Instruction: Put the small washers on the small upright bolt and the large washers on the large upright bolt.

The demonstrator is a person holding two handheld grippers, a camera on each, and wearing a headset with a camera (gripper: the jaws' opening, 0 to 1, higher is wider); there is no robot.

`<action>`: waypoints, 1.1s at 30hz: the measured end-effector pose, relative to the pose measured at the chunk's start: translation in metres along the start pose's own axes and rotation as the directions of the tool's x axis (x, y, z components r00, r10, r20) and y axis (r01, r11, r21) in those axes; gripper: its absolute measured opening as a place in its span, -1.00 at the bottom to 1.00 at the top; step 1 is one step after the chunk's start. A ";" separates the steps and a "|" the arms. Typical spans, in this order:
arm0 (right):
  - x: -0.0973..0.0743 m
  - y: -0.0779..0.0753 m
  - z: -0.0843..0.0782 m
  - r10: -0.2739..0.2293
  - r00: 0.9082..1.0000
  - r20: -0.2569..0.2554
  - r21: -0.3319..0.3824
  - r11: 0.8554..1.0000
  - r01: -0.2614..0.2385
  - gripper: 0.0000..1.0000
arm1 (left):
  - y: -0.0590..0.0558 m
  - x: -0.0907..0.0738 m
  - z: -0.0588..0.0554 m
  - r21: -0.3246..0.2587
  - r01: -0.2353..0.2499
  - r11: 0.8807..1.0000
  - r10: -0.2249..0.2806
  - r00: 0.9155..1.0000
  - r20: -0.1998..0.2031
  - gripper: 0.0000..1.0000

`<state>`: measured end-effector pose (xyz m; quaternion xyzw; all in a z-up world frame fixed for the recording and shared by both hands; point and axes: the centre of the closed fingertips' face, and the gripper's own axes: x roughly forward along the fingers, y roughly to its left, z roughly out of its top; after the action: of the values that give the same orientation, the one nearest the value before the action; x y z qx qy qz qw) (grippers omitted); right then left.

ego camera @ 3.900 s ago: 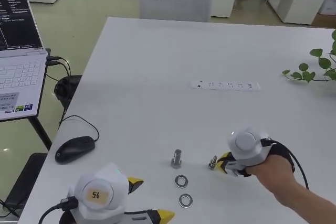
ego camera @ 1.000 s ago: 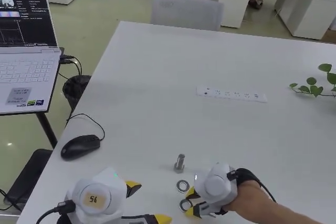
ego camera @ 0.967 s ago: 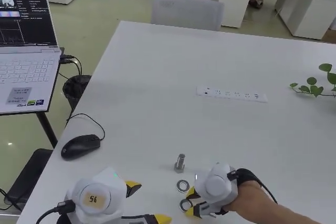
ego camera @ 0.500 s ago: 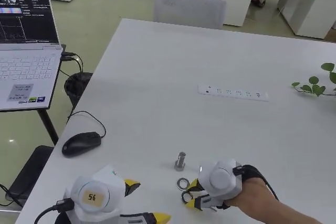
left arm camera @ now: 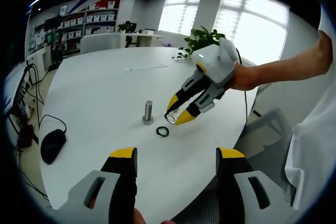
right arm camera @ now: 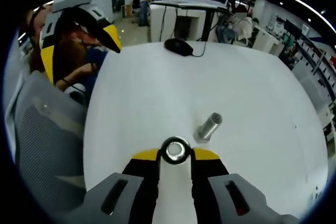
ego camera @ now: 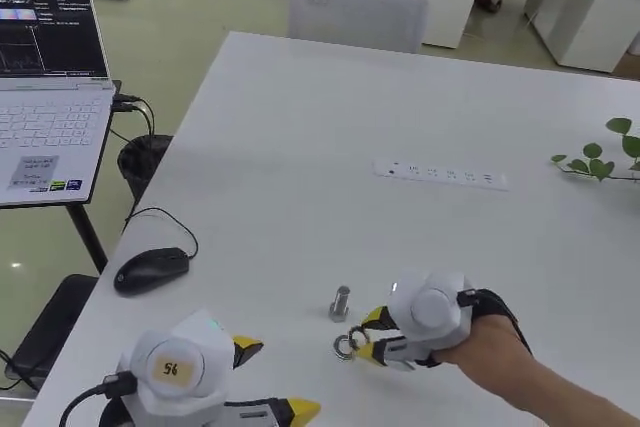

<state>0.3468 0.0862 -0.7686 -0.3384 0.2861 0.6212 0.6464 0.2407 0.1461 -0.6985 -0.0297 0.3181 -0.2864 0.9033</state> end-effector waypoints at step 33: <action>0.006 -0.051 0.036 -0.030 0.999 -0.042 -0.016 0.999 0.029 -0.54 | 0.000 -0.006 -0.006 -0.022 -0.014 1.000 0.014 1.000 0.007 0.20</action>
<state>0.3964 0.1188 -0.7472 -0.3607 0.2898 0.6064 0.6466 0.2336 0.1499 -0.7001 -0.0384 0.3183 -0.2763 0.9060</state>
